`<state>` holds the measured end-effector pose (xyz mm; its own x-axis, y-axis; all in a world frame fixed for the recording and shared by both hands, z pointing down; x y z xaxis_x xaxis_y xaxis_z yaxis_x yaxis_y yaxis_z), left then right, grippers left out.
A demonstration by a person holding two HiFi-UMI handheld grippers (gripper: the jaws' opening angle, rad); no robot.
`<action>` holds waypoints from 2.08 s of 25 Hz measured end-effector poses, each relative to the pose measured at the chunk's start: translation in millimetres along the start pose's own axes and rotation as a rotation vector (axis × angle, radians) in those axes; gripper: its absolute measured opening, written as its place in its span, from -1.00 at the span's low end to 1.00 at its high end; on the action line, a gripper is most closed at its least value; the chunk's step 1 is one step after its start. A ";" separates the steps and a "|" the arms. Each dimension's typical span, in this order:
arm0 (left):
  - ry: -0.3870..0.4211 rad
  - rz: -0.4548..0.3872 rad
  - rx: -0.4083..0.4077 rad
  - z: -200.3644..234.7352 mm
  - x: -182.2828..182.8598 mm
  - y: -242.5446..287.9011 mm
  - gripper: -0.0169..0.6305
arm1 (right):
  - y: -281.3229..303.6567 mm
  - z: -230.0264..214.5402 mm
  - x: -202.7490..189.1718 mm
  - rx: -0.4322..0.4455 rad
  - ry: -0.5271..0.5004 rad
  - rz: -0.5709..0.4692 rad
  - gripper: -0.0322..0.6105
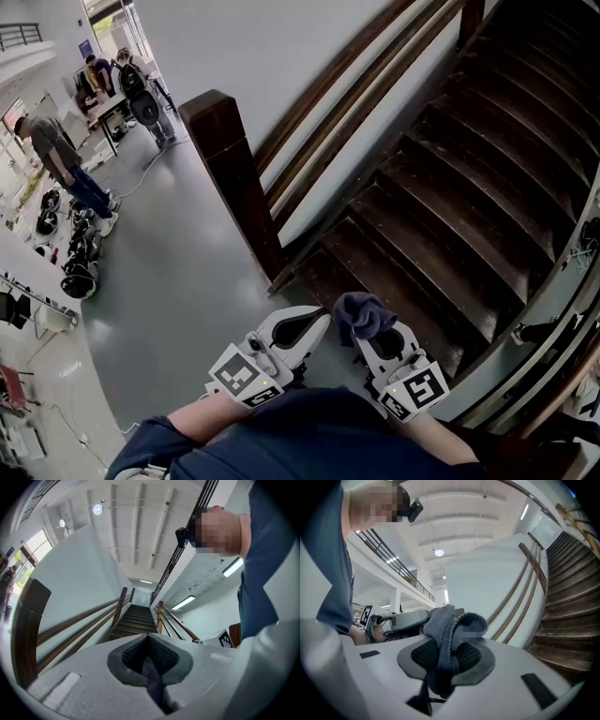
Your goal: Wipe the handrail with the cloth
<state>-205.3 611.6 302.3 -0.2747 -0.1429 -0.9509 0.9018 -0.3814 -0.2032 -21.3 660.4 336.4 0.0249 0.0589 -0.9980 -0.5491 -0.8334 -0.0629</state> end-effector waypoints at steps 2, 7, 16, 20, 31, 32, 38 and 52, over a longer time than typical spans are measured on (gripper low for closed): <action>-0.002 0.001 0.013 6.0 -0.6 -0.7 -0.93 | 6.1 -3.0 -3.1 0.004 0.008 -0.003 -0.61; 0.011 -0.007 0.016 40.3 5.9 -3.4 -0.93 | 39.8 -10.5 -6.0 0.008 0.000 0.007 -0.61; 0.044 -0.049 -0.046 156.1 42.5 5.4 -0.93 | 150.8 -30.8 -1.6 -0.029 -0.035 0.041 -0.61; 0.053 -0.054 -0.080 209.6 63.6 10.4 -0.93 | 204.8 -40.3 4.1 -0.060 -0.047 0.049 -0.61; 0.021 -0.041 -0.104 283.1 82.2 30.3 -0.93 | 279.4 -70.2 11.9 -0.100 -0.091 0.083 -0.61; 0.023 -0.039 -0.102 287.8 83.3 33.5 -0.93 | 284.8 -75.5 12.0 -0.097 -0.092 0.082 -0.61; 0.042 -0.031 -0.086 322.2 85.7 67.2 -0.93 | 323.4 -120.4 7.6 -0.071 -0.083 0.070 -0.61; 0.045 0.000 -0.004 450.4 64.3 238.1 -0.93 | 419.3 -331.7 -33.8 -0.020 0.000 0.054 -0.61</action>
<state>-158.5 100.3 298.0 -0.2598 -0.1012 -0.9604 0.9032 -0.3775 -0.2045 24.7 126.7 339.9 -0.0046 0.0132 -0.9999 -0.5332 -0.8459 -0.0087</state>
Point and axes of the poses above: the fingertips, and each gripper's own axes: y forward along the fingers, z to its left, x out of its top, the point moved 9 cm from there along -y, backward along the fingers, and after that the axes turned 8 degrees about -y, right-handed, at the moved point
